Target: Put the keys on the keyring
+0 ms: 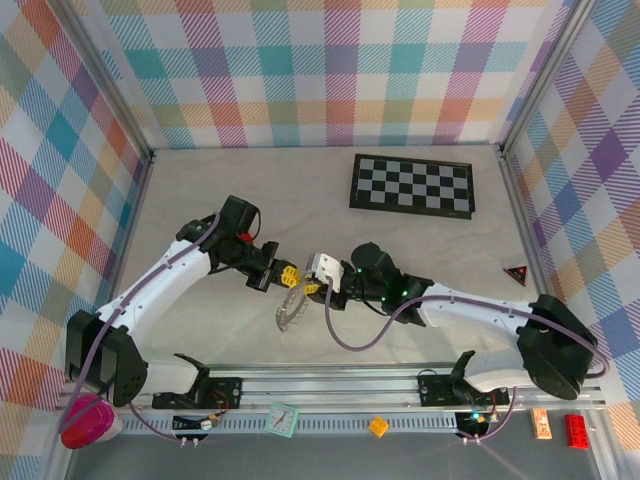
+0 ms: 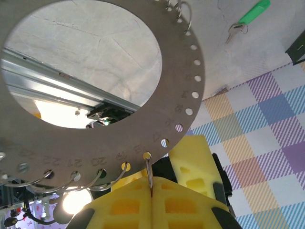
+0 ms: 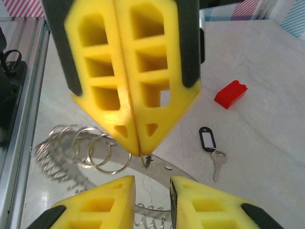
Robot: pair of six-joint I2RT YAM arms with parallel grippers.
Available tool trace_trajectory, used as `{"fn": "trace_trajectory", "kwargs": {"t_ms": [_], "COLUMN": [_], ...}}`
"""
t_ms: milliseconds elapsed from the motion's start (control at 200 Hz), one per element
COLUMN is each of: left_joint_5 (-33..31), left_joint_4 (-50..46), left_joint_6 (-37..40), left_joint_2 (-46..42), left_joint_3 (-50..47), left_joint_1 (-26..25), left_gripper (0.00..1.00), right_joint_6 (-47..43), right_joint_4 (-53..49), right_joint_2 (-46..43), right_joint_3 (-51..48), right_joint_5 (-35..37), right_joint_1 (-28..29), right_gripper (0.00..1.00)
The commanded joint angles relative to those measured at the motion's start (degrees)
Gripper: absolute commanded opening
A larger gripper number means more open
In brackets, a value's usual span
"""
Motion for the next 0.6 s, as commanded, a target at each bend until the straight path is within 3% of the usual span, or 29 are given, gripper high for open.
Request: {"fn": "trace_trajectory", "kwargs": {"t_ms": [0, 595], "left_joint_5": [2.6, 3.3], "left_joint_4": [1.0, 2.7], "left_joint_6": [-1.2, -2.2], "left_joint_2": [-1.5, -1.4], "left_joint_3": [-1.4, -1.0], "left_joint_1": [0.6, 0.6], "left_gripper": [0.0, 0.0], "right_joint_6": [1.0, 3.0], "right_joint_4": [0.2, 6.3], "right_joint_2": [-1.4, 3.6], "right_joint_3": [-0.2, 2.2], "right_joint_5": [-1.5, -1.6], "right_joint_1": [0.4, 0.8], "right_gripper": [0.26, 0.22]}}
